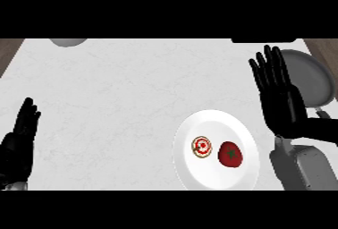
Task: Pick the tomato from the plate and place it in the pan
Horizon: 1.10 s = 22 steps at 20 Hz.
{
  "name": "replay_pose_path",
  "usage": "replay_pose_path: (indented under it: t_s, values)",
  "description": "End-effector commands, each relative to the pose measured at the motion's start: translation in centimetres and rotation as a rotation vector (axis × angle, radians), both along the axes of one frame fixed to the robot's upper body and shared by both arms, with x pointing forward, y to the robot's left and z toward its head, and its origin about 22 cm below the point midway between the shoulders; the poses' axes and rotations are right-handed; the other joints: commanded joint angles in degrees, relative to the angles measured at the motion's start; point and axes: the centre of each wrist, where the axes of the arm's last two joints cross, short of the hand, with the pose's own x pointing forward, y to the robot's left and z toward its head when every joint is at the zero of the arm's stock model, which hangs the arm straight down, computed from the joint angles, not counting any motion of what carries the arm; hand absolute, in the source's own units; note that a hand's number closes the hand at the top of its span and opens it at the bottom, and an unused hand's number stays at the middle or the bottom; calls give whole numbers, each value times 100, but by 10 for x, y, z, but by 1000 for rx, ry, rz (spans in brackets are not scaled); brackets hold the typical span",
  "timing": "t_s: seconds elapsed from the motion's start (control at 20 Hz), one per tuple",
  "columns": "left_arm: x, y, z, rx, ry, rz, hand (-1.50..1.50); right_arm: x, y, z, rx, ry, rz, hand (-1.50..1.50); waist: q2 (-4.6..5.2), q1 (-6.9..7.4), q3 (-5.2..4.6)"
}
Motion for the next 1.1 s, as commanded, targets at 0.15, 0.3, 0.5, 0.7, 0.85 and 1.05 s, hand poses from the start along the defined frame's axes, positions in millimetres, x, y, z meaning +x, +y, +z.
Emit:
replay_pose_path:
  t_s: [0.15, 0.3, 0.5, 0.7, 0.85, 1.05]
  values:
    - [18, -46, 12, -120, -129, -283, 0, -17, -39, 0, -114, -24, 149, 150, -177, -55, -8]
    - [12, -76, 1, -198, -124, -356, 0, -24, -100, -3, -601, 99, -112, 150, -175, -480, -101]
    - [3, -98, -22, -257, -134, -436, 0, -105, -104, -62, -367, 132, -74, -150, -195, -211, -11]
    - [19, -107, -17, -257, -141, -466, 0, -122, -160, -68, -559, 78, -106, -150, -167, -71, -4]
    - [15, -104, -8, -263, -129, -470, 0, -127, -158, -29, -675, 68, -105, -150, -187, -30, -11]
    - [43, -111, -28, -261, -134, -461, 0, -94, -143, -15, -782, 107, -53, -150, -145, 43, -13]
